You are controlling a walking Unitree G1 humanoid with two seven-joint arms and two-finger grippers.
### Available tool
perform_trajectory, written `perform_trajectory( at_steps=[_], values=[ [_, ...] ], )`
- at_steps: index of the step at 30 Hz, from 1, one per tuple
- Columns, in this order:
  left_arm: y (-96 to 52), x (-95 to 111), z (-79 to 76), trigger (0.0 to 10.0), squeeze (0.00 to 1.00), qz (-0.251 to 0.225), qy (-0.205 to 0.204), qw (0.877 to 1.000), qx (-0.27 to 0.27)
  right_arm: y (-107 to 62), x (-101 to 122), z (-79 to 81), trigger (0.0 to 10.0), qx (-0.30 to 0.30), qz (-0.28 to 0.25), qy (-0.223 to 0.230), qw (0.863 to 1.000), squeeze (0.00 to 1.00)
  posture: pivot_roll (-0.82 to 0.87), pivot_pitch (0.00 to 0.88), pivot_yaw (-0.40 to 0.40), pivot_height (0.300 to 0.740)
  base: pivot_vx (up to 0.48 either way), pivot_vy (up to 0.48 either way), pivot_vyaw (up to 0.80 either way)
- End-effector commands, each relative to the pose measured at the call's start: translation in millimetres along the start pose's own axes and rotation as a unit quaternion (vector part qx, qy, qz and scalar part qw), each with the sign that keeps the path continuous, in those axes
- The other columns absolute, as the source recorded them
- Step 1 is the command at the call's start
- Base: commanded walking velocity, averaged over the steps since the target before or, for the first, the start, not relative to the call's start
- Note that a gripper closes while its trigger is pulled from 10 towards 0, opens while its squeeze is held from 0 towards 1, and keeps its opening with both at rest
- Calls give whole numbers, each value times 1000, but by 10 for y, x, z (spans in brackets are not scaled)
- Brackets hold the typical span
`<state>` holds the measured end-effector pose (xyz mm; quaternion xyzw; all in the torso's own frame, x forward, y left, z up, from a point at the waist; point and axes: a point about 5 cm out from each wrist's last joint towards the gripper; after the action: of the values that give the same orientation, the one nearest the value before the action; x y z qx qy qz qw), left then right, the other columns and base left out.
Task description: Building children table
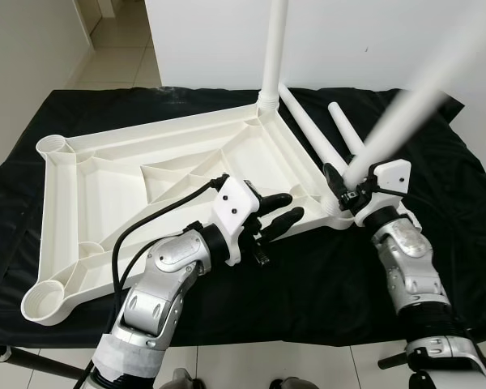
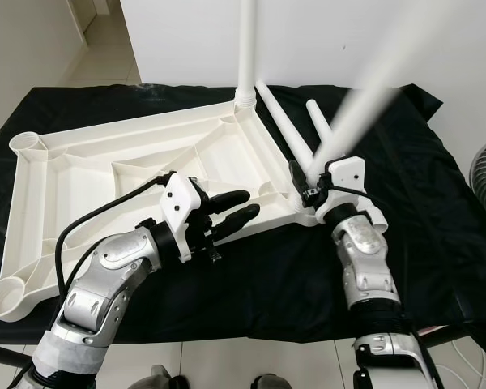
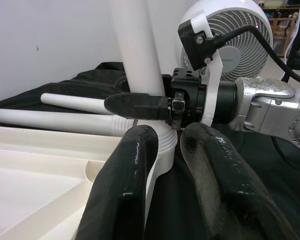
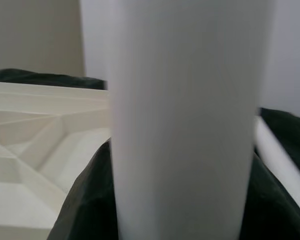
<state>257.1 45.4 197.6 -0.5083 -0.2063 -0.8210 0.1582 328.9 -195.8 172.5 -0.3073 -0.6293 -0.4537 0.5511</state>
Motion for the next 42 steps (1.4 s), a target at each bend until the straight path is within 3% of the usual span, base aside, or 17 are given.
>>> perform_trajectory(
  at_steps=[1, 8, 11, 12, 13, 14, 21, 22, 24, 29, 32, 39, 42],
  values=[
    [21, -5, 23, 10000, 0, 5, 4, 1000, 23, 0, -35, -18, 0, 17, 22, 1, 1000, 0, -132, 57, 47, 740, 0, 0, 0],
    [19, -6, 30, 10000, 0, 6, 5, 1000, 27, 4, 19, -142, 0, 30, 45, -24, 998, 0, -133, 65, 41, 740, 0, 0, 0],
    [22, -6, 36, 10000, 0, 6, 5, 1000, 29, -14, 7, -153, 0, 35, 46, -10, 998, 0, -132, 66, 38, 740, 0, 0, 0],
    [22, -6, 37, 10000, 0, 6, 5, 1000, 30, -26, -7, -159, 2980, 30, 46, -12, 998, 0, -132, 66, 38, 740, 0, 0, 0],
    [22, -5, 38, 10000, 0, 6, 5, 1000, 30, -34, -15, -163, 2980, 26, 46, -14, 998, 0, -132, 66, 38, 740, 0, 0, 0],
    [20, -4, 38, 10000, 0, 5, 5, 1000, 31, -50, -27, -184, 10000, 17, 44, -8, 999, 0, -132, 66, 38, 740, 0, 0, 0],
    [12, 3, 33, 10000, 0, 5, 5, 999, 31, -109, -98, -244, 10000, -23, 31, 22, 999, 0, -130, 69, 39, 740, 0, 0, 0],
    [11, 2, 34, 10000, 0, 5, 5, 1000, 31, -142, -186, -265, 10000, -53, 29, 55, 997, 0, -129, 73, 42, 740, 0, 0, 0],
    [11, 2, 34, 10000, 0, 5, 5, 1000, 30, -158, -244, -274, 10000, -71, 30, 75, 994, 0, -129, 73, 42, 740, 0, 0, 0],
    [16, 4, 33, 10000, 0, 5, 5, 1000, 28, -138, -347, -210, 10000, -84, 33, 79, 993, 0, -130, 76, 49, 740, 0, 0, 0],
    [18, 5, 20, 10000, 0, 4, 3, 1000, 26, -88, -396, -149, 10000, -87, 27, 106, 990, 0, -130, 76, 49, 740, 0, 0, 0],
    [14, 13, 20, 10000, 0, 4, 3, 1000, 26, -34, -403, -105, 10000, -81, 27, 90, 992, 0, -124, 84, 55, 740, 0, 0, 0],
    [3, 12, 15, 10000, 0, 5, 2, 1000, 28, -113, -451, -151, 10000, -78, 48, 67, 994, 0, -122, 86, 53, 740, 0, 0, 0]
  ],
)
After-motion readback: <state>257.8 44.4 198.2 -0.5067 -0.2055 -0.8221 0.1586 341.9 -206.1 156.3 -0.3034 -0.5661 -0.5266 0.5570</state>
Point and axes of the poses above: a point about 5 cm out from each wrist's last joint towards the gripper, its own y axis pointing out of the wrist towards the gripper, its own x axis along the axis of the wrist's last joint, z = x × y, and after that the axes turned 13 degrees about y, right-handed
